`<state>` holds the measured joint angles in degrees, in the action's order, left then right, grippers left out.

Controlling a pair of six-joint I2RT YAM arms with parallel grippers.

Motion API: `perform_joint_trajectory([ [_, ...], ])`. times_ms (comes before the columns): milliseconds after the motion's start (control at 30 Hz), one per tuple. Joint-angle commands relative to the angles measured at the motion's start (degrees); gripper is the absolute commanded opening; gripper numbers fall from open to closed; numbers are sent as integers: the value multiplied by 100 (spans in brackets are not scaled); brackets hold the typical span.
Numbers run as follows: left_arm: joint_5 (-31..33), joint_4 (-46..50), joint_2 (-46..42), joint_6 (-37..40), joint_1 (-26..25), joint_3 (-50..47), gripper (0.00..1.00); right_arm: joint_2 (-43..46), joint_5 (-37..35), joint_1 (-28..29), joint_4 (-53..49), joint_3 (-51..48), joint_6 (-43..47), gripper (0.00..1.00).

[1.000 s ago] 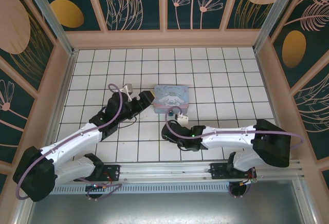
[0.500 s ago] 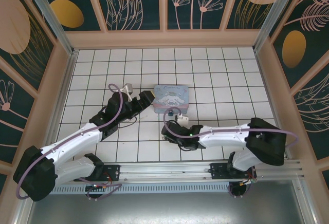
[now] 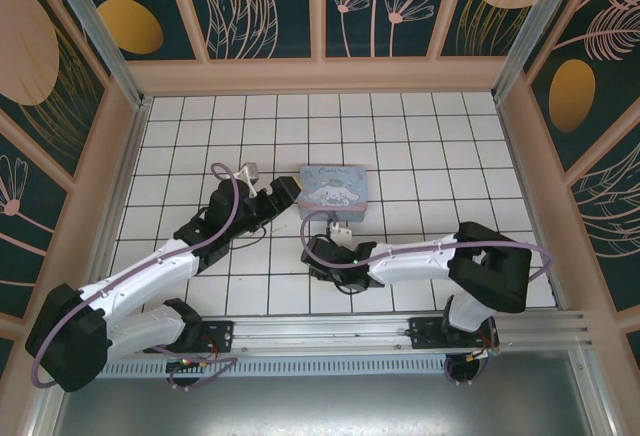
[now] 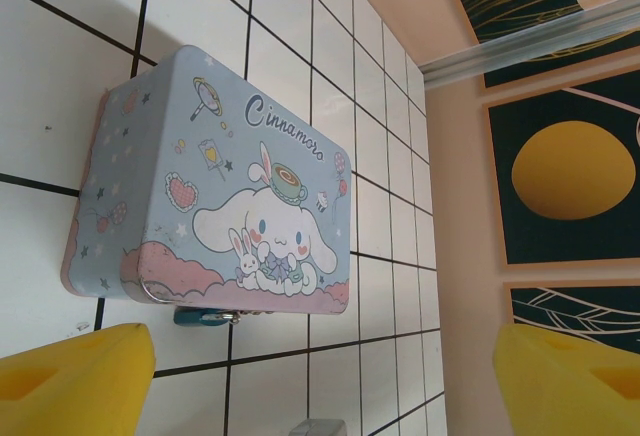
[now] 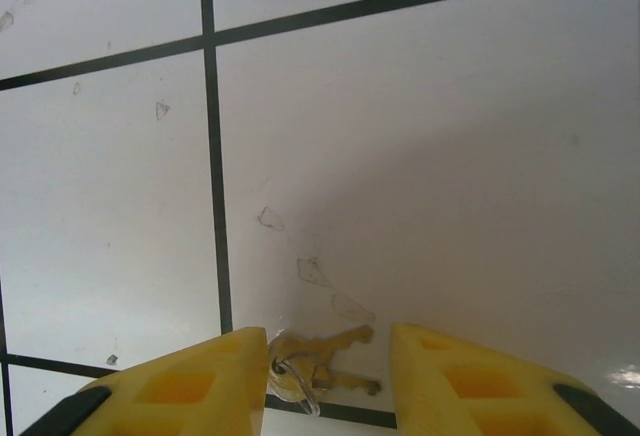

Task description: Unlock a padlock with a key

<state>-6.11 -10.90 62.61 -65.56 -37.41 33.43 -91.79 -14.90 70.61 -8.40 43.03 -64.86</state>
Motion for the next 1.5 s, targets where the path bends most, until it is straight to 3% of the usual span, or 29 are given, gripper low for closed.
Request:
perform_joint_trajectory([
  [0, 18, -158, -109, 29, 5, -21, 88, -148, 220, 76, 276, 65, 52, 34],
  [200, 39, -150, -111, 20, 13, -21, 88, -233, 352, 361, 302, 123, -104, 29],
  [433, 48, -150, -74, 19, 8, -6, 88, -370, 340, 626, 244, 185, -286, 30],
  [667, 63, -79, -107, 45, 6, 8, 88, -377, 307, 265, 202, 177, -166, 38],
  [1100, 62, -166, -26, 15, 12, 7, 88, -316, 375, -690, 682, 312, 867, 41],
  [1267, 54, -172, -10, 20, 7, 10, 88, -191, 278, -590, 320, 527, 733, 41],
  [1467, 121, -168, -21, 38, 8, 4, 88, -335, -238, -82, -795, 1081, -90, 38],
])
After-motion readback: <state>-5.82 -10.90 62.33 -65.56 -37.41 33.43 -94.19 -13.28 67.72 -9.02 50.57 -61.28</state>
